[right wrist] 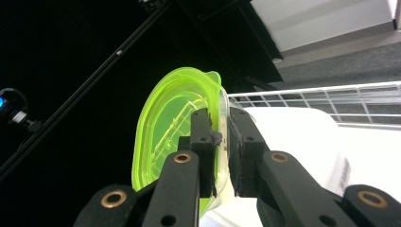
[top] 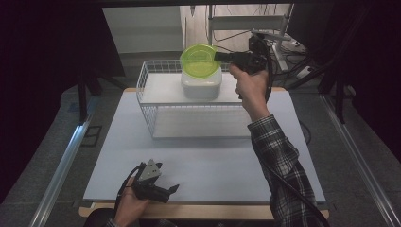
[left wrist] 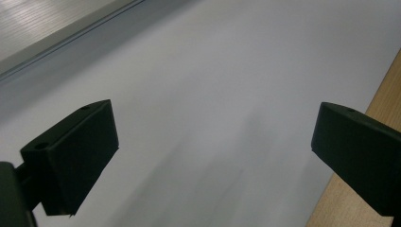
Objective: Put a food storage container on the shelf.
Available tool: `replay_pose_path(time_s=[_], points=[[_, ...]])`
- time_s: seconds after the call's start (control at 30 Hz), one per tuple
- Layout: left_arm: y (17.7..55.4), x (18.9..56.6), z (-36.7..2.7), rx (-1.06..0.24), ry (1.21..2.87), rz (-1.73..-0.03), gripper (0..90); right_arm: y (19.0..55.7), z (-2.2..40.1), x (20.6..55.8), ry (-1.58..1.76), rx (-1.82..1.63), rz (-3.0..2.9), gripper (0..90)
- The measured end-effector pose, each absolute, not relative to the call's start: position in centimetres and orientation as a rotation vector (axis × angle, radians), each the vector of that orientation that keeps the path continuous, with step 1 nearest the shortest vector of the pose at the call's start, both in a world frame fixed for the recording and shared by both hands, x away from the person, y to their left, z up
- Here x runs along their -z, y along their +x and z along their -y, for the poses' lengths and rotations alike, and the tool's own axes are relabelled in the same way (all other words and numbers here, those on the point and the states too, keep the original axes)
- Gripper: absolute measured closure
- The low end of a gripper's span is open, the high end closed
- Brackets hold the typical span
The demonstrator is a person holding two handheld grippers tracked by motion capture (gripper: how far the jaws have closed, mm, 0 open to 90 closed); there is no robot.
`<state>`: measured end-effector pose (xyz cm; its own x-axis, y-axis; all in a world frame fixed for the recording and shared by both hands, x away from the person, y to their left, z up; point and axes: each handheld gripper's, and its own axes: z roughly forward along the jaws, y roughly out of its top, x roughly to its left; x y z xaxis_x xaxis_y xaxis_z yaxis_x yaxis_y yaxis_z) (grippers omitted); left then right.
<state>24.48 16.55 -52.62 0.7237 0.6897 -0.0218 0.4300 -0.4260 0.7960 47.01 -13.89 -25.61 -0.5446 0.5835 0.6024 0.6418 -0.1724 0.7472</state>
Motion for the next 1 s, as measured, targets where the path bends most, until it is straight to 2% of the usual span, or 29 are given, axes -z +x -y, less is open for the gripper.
replay_pose_path(time_s=[0.47,0.6,0.83,1.0], points=[[24.4,52.6,-16.4,-0.388,2.094,-0.831,1.0,48.4,13.5,26.2,-1.543,1.824,1.971,79.9],[24.4,52.6,-16.3,-0.389,2.103,-0.825,1.0,48.6,13.1,26.1,-1.551,1.783,2.041,71.8],[24.4,52.7,-16.3,-0.386,2.105,-0.822,1.1,49.1,12.9,26.2,-1.561,1.779,2.048,69.5],[24.4,52.7,-16.3,-0.385,2.111,-0.818,1.1,49.1,12.7,26.3,-1.585,1.772,2.088,58.9]])
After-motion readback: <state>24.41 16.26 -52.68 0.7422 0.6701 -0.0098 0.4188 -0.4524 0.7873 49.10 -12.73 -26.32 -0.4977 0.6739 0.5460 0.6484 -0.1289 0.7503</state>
